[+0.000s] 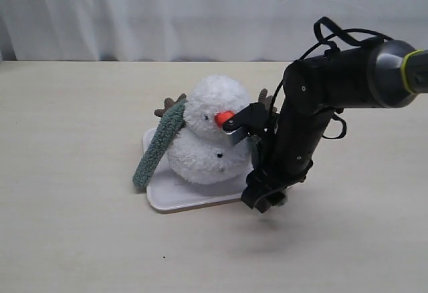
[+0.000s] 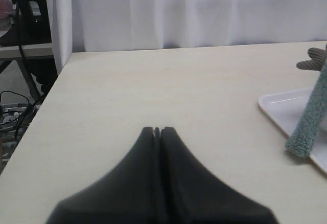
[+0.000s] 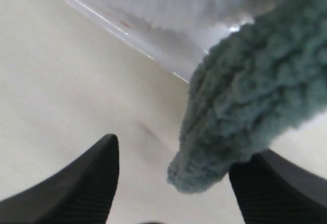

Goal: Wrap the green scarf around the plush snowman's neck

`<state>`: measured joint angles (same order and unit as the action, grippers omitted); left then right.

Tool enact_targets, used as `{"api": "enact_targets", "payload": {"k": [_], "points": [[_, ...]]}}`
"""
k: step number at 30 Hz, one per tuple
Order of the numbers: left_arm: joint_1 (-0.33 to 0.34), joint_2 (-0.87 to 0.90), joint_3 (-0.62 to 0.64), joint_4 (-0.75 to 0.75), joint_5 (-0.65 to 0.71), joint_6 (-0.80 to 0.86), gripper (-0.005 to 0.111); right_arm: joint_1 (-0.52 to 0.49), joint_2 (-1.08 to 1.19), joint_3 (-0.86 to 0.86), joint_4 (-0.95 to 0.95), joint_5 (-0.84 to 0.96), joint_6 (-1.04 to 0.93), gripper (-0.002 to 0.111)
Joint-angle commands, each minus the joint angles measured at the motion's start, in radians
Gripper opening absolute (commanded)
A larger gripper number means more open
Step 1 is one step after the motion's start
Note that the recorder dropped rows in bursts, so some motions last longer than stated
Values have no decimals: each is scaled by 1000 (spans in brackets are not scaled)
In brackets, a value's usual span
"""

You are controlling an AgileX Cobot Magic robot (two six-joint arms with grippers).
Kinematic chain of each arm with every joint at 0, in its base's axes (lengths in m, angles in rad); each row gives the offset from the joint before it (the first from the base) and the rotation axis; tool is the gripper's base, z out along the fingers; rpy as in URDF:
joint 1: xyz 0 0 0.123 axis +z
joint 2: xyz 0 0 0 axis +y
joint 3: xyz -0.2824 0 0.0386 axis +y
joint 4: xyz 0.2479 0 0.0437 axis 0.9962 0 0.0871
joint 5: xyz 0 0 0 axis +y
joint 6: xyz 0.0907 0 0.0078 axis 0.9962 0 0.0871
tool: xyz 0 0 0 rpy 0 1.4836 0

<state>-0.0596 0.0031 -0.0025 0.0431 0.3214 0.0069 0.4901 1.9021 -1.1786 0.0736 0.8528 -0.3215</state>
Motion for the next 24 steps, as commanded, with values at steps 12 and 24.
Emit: {"api": "enact_targets", "payload": {"k": [12,24], "points": [[0,-3,3,-2,-13,-2,0,2,-334,-7,111,-25,35,64],[0,-3,3,-2,-13,-2,0,288,-195,-7,258,-317,243,64]]}}
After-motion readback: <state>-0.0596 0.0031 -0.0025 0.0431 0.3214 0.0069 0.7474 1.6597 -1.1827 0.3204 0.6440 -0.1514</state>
